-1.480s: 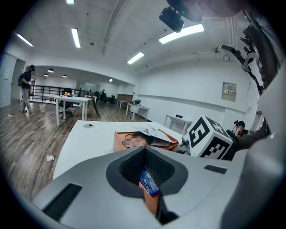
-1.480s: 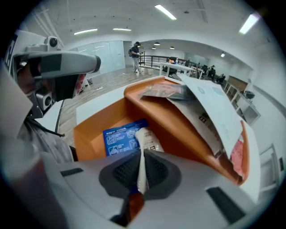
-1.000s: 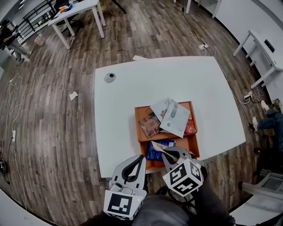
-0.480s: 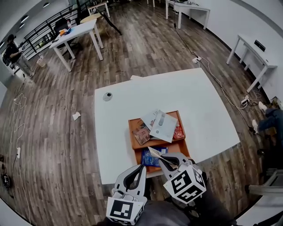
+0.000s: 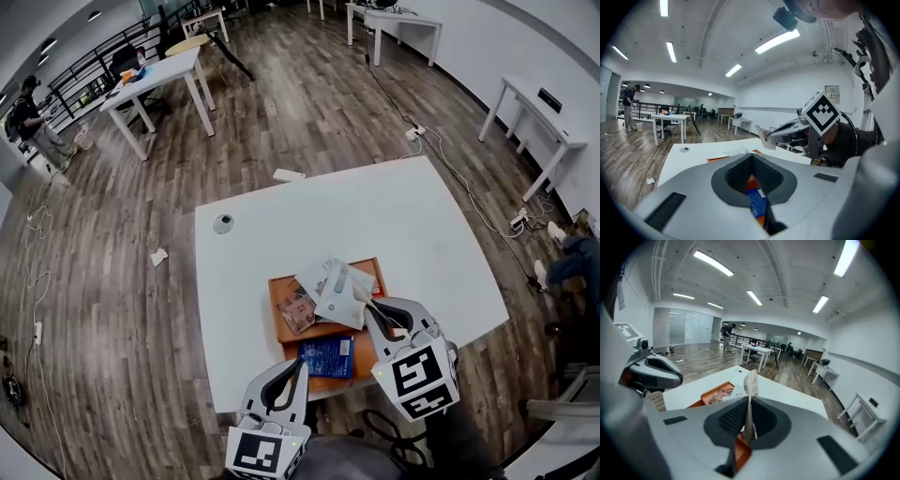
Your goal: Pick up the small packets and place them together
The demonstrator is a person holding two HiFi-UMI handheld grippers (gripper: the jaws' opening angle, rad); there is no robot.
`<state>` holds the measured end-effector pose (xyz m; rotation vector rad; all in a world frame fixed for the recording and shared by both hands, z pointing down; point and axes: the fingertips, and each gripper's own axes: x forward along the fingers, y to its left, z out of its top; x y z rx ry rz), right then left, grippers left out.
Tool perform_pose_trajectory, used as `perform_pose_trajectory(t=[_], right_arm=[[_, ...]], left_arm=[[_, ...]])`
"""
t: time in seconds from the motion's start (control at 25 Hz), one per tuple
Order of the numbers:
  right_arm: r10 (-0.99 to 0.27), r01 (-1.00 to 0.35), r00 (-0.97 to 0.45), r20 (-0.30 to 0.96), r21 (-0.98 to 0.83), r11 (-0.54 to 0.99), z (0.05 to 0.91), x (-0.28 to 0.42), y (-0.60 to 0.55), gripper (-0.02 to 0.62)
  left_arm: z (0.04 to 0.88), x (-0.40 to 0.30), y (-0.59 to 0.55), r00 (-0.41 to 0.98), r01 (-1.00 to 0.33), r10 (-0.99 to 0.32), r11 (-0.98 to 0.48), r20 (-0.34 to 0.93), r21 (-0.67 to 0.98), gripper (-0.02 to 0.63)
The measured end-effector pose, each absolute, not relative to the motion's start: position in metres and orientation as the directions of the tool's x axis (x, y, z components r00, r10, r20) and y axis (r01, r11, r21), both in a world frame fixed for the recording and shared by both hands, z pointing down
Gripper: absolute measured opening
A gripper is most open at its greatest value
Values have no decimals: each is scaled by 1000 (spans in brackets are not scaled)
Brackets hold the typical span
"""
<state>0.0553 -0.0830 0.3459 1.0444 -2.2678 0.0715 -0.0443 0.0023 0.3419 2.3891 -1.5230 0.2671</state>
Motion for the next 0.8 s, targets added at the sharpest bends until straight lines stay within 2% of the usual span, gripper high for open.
perform_pose_trajectory(t=[0.4, 0.8], right_arm=[[-601, -679, -464, 651, 175, 713, 384, 25, -128, 45], [-486, -603, -493, 722, 119, 789, 410, -2, -119, 196]], left_arm=[[355, -83, -43, 389, -921, -860, -353, 329, 166, 3], [365, -97, -54, 382, -923, -857, -334, 346, 190, 3]])
